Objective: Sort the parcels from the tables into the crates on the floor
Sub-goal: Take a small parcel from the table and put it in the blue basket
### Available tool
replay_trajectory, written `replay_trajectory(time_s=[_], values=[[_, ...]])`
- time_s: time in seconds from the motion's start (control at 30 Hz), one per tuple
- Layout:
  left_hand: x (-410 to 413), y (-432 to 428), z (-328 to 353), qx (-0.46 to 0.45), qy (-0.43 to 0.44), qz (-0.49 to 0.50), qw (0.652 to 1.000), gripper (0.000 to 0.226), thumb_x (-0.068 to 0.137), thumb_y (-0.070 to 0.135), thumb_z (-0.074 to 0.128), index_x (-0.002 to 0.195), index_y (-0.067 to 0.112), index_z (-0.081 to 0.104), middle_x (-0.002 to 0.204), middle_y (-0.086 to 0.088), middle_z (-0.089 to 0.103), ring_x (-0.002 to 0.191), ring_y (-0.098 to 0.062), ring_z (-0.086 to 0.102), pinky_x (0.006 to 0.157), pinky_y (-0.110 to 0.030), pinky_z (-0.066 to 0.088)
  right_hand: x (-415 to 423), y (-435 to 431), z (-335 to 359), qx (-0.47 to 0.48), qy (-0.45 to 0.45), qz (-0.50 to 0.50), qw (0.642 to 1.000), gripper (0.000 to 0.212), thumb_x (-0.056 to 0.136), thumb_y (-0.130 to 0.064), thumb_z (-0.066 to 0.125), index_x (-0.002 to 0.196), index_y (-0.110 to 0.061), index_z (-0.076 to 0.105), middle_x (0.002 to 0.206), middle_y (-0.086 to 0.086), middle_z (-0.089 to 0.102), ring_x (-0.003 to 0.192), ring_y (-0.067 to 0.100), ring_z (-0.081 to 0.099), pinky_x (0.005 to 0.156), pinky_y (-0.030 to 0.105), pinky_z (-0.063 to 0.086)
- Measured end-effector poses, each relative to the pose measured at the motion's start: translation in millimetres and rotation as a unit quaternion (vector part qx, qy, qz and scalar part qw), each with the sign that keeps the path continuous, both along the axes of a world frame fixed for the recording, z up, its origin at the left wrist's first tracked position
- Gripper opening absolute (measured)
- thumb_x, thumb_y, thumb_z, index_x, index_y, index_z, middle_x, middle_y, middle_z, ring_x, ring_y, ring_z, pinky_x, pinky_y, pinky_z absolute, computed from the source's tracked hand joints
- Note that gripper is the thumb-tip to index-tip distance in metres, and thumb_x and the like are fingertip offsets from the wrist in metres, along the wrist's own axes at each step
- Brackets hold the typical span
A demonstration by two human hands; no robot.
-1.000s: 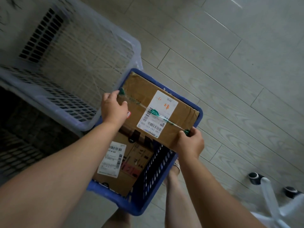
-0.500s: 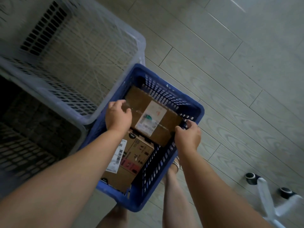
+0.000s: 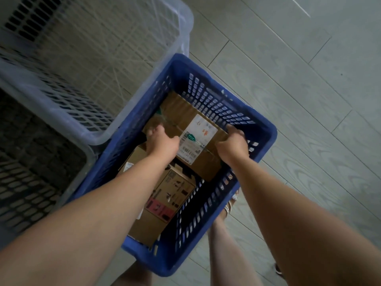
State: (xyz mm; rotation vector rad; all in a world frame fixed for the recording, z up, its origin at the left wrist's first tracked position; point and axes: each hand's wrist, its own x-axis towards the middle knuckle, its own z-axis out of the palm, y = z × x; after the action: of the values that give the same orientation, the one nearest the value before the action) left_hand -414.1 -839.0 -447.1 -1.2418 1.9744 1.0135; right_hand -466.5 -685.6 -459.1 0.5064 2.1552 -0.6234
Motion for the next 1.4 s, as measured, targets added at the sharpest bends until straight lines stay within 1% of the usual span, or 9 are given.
replay_trajectory(time_s=[0.07, 0.17, 0.27, 0.43, 0.7, 1.0, 1.2, 1.33, 1.4], values=[[1, -4, -10, -0.053, 0.017, -0.178, 0.983, 0.064, 0.093, 0.032, 0.053, 0.149, 0.027, 0.023, 0.159, -0.002, 0.006, 0.145, -0.029, 0.010, 0.113, -0.045, 0.023, -11, -2, -13, 0.008, -0.018, 0.031, 0.999, 0.067, 0.090, -0.011, 0.054, 0.148, -0.030, 0.027, 0.149, 0.010, 0.029, 0.124, 0.032, 0.047, 0.093, 0.043, 0.051], [-6, -10, -25, -0.080, 0.016, -0.306, 0.949, 0.069, 0.093, 0.041, 0.050, 0.150, 0.036, 0.011, 0.159, -0.002, -0.007, 0.146, -0.029, -0.008, 0.116, -0.047, 0.002, -23, -6, -27, 0.026, -0.047, 0.099, 0.994, 0.053, 0.093, -0.026, 0.055, 0.143, -0.028, 0.035, 0.141, 0.012, 0.038, 0.114, 0.030, 0.051, 0.078, 0.031, 0.048], [-15, -11, -35, -0.092, -0.014, -0.336, 0.937, 0.066, 0.094, 0.044, 0.046, 0.149, 0.039, 0.009, 0.158, -0.005, -0.012, 0.145, -0.032, -0.007, 0.116, -0.049, 0.005, -25, -8, -39, 0.019, -0.055, 0.171, 0.984, 0.046, 0.097, -0.032, 0.048, 0.141, -0.029, 0.036, 0.127, 0.009, 0.051, 0.100, 0.024, 0.055, 0.073, 0.030, 0.049], [2, -11, -34, -0.114, -0.037, -0.388, 0.914, 0.070, 0.094, 0.044, 0.047, 0.150, 0.034, 0.006, 0.158, -0.008, -0.017, 0.145, -0.033, -0.008, 0.115, -0.049, 0.014, -19, -4, -44, 0.061, -0.041, 0.240, 0.968, 0.046, 0.100, -0.026, 0.041, 0.144, -0.038, 0.031, 0.133, 0.008, 0.047, 0.118, 0.030, 0.047, 0.080, 0.035, 0.043], [-1, -22, 1, -0.049, -0.042, -0.367, 0.928, 0.069, 0.094, 0.041, 0.048, 0.151, 0.027, 0.012, 0.160, -0.007, -0.003, 0.147, -0.027, -0.001, 0.116, -0.044, 0.011, -5, -15, -12, 0.039, -0.048, 0.204, 0.977, 0.072, 0.091, -0.009, 0.047, 0.151, -0.034, 0.016, 0.147, 0.013, 0.035, 0.128, 0.038, 0.040, 0.098, 0.052, 0.046], [9, -37, 180, -0.027, 0.066, -0.298, 0.952, 0.065, 0.094, 0.033, 0.049, 0.150, 0.021, 0.020, 0.159, -0.007, 0.010, 0.145, -0.028, 0.012, 0.115, -0.043, 0.021, 11, -28, 179, -0.021, 0.026, 0.113, 0.993, 0.054, 0.095, -0.016, 0.050, 0.146, -0.018, 0.033, 0.139, 0.013, 0.047, 0.119, 0.030, 0.051, 0.089, 0.032, 0.044], [60, -42, 345, -0.034, 0.153, -0.260, 0.953, 0.064, 0.094, 0.029, 0.052, 0.150, 0.020, 0.023, 0.157, -0.007, 0.017, 0.142, -0.028, 0.021, 0.114, -0.045, 0.025, 57, -45, 343, -0.113, 0.083, -0.019, 0.990, 0.054, 0.093, -0.013, 0.056, 0.143, -0.014, 0.037, 0.116, 0.007, 0.053, 0.081, 0.013, 0.053, 0.079, 0.032, 0.051], [99, -45, 427, -0.039, 0.223, -0.218, 0.949, 0.061, 0.094, 0.027, 0.052, 0.149, 0.020, 0.026, 0.156, -0.007, 0.020, 0.142, -0.026, 0.021, 0.113, -0.041, 0.024, 96, -49, 429, -0.158, 0.125, -0.032, 0.979, 0.051, 0.096, -0.018, 0.055, 0.143, -0.016, 0.037, 0.131, 0.010, 0.051, 0.108, 0.026, 0.058, 0.091, 0.038, 0.049], [119, -46, 464, -0.052, 0.250, -0.206, 0.945, 0.060, 0.094, 0.027, 0.052, 0.149, 0.020, 0.026, 0.156, -0.007, 0.021, 0.142, -0.025, 0.022, 0.112, -0.040, 0.024, 114, -52, 463, -0.183, 0.142, -0.029, 0.972, 0.051, 0.095, -0.018, 0.055, 0.143, -0.017, 0.038, 0.134, 0.009, 0.050, 0.100, 0.020, 0.059, 0.081, 0.033, 0.051]])
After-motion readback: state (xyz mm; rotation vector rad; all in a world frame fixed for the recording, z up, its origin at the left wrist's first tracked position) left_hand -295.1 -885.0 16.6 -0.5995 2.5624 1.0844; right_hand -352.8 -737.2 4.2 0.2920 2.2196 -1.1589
